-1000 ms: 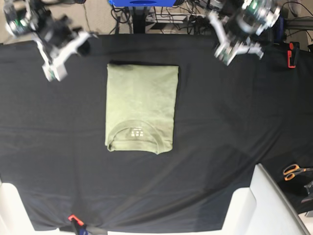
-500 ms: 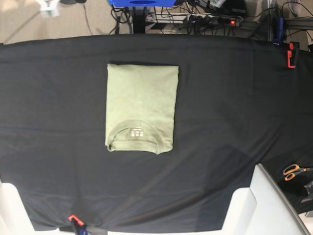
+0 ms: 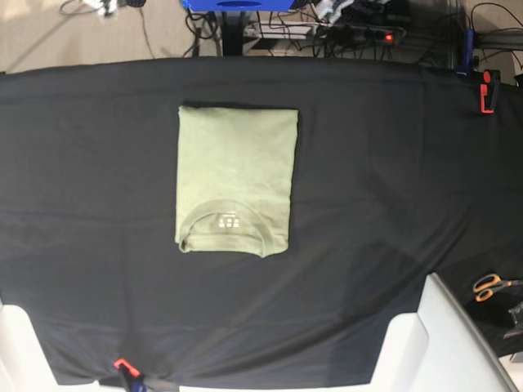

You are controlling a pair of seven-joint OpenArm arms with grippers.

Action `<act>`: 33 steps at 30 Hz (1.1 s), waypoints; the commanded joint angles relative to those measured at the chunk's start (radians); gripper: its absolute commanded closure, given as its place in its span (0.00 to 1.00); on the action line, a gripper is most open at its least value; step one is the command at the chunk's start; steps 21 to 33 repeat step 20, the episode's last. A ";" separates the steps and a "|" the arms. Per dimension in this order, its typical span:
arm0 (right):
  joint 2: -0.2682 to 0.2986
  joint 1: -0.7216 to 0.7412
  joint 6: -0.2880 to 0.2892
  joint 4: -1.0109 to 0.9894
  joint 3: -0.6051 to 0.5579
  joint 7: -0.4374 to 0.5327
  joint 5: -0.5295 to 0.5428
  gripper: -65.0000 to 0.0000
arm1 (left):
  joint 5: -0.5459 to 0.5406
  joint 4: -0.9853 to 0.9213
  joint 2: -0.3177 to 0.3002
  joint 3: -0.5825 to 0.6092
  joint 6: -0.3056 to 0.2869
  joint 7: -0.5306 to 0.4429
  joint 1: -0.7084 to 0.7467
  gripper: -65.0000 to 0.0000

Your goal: Fold the T-shirt properly

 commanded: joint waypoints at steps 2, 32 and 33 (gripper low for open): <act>0.000 -0.033 0.004 -0.015 0.002 0.122 -0.004 0.99 | 0.053 -0.093 -0.009 0.111 0.095 -0.114 -0.012 1.00; -0.023 -0.079 0.002 0.030 0.002 0.191 -0.002 0.99 | 0.087 0.004 -0.055 0.238 0.273 -0.214 -0.024 1.00; -0.023 -0.079 0.002 0.030 0.002 0.191 -0.002 0.99 | 0.087 0.004 -0.055 0.238 0.273 -0.214 -0.024 1.00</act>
